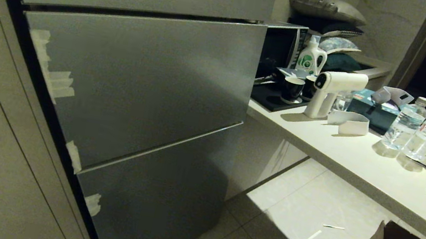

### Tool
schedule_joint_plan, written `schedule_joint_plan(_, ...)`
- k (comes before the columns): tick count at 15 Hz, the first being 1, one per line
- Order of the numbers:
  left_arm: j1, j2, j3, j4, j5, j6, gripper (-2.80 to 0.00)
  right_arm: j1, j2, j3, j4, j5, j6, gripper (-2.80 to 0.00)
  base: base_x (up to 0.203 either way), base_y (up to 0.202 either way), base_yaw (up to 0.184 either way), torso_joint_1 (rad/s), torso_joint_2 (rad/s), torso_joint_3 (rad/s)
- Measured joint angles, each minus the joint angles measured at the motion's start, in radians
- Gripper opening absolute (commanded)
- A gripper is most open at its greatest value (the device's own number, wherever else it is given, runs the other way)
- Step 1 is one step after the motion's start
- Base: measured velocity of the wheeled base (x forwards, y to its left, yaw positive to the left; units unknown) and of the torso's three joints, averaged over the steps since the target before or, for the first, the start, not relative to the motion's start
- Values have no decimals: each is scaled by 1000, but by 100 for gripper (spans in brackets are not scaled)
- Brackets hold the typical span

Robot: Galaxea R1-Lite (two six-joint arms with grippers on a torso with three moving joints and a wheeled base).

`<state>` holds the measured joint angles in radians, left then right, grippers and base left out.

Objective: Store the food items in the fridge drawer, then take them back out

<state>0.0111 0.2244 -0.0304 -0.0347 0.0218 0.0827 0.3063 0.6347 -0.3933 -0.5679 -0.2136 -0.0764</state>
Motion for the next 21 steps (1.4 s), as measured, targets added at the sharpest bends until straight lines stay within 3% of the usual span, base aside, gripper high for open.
schedule_joint_plan(3, -10, -95, 13, 69, -55, 5, -280, -152, -249, 240, 362, 19, 2, -280, 0, 0, 0, 0, 0, 0)
schedule_joint_plan(5, -15, -162, 9, 87, -60, 0, -280, -204, -319, 348, 484, 128, 60, -280, 0, 0, 0, 0, 0, 0)
schedule_joint_plan(7, -16, -197, 11, 79, -26, -51, -280, -224, -348, 382, 500, 208, 43, -280, 0, 0, 0, 0, 0, 0)
schedule_joint_plan(9, -18, -212, 11, 80, -21, -62, -280, -236, -360, 390, 509, 210, 7, -280, 0, 0, 0, 0, 0, 0)
schedule_joint_plan(13, -17, -222, 11, 82, -21, -61, -280, -342, -380, 393, 498, 222, -29, -280, 0, 0, 0, 0, 0, 0)
schedule_joint_plan(16, -17, -223, 10, 81, -21, -64, -280, -326, -476, 393, 505, 250, -36, -280, 0, 0, 0, 0, 0, 0)
schedule_joint_plan(19, -17, -224, 11, 79, -21, -70, -280, -313, -587, 393, 493, 227, -6, -280, 0, 0, 0, 0, 0, 0)
schedule_joint_plan(21, -17, -224, 11, 79, -21, -80, -280, -309, -617, 393, 485, 212, 65, -280, 0, 0, 0, 0, 0, 0)
